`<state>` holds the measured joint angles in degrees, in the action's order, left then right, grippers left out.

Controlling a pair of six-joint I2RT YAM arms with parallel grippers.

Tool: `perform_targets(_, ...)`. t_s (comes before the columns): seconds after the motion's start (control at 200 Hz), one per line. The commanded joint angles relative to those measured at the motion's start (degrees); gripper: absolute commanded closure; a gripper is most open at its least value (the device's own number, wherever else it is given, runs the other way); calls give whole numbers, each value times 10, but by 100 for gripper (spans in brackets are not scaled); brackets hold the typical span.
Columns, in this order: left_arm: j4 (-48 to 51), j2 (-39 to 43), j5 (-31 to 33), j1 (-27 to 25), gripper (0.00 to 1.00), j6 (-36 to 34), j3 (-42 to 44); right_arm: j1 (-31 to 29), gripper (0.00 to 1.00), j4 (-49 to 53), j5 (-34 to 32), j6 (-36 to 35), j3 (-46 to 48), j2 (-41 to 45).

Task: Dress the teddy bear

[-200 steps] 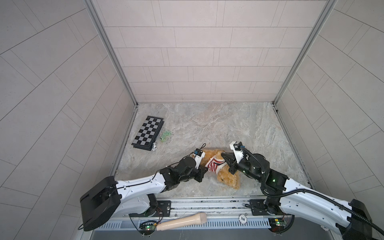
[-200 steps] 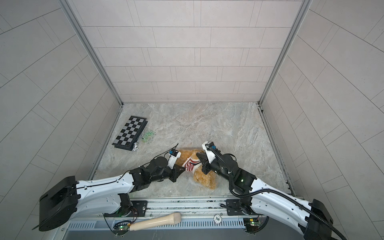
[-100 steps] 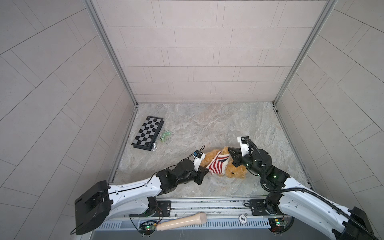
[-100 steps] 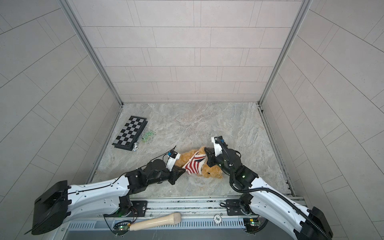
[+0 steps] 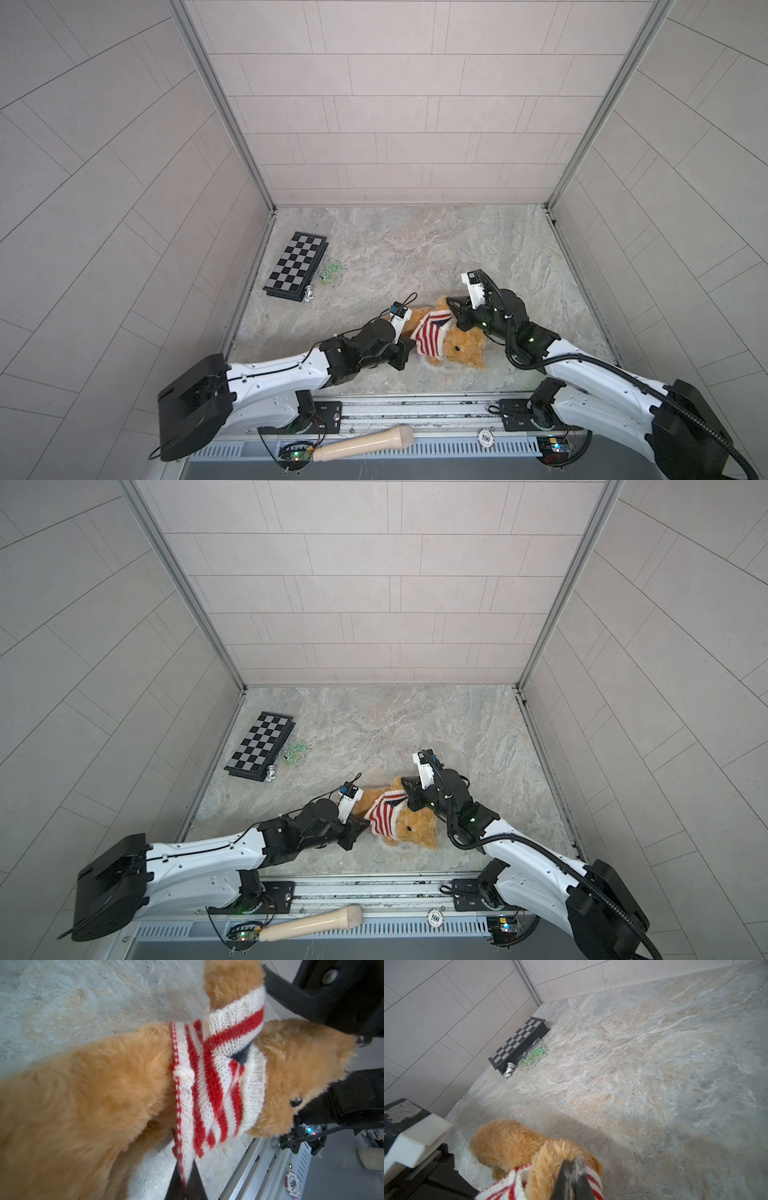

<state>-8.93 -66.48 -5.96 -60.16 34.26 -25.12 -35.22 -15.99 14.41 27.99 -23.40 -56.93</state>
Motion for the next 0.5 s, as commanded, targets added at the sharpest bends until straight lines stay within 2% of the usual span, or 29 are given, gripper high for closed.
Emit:
perform_targets(0.0,-18,-33,3,20,100,24,-18,3,85,-21,2,-21,-24,-14)
perform_targets(0.175,-22,-61,-8,68,100,34,-31,3,65,47,-20,-50,-43,-3)
perform_targets(0.33,-8,-86,-13,102,100,18,-57,3,49,143,-62,-75,-39,81)
perform_targets(0.496,9,-127,-13,126,100,6,-93,3,40,240,-79,-80,-33,166)
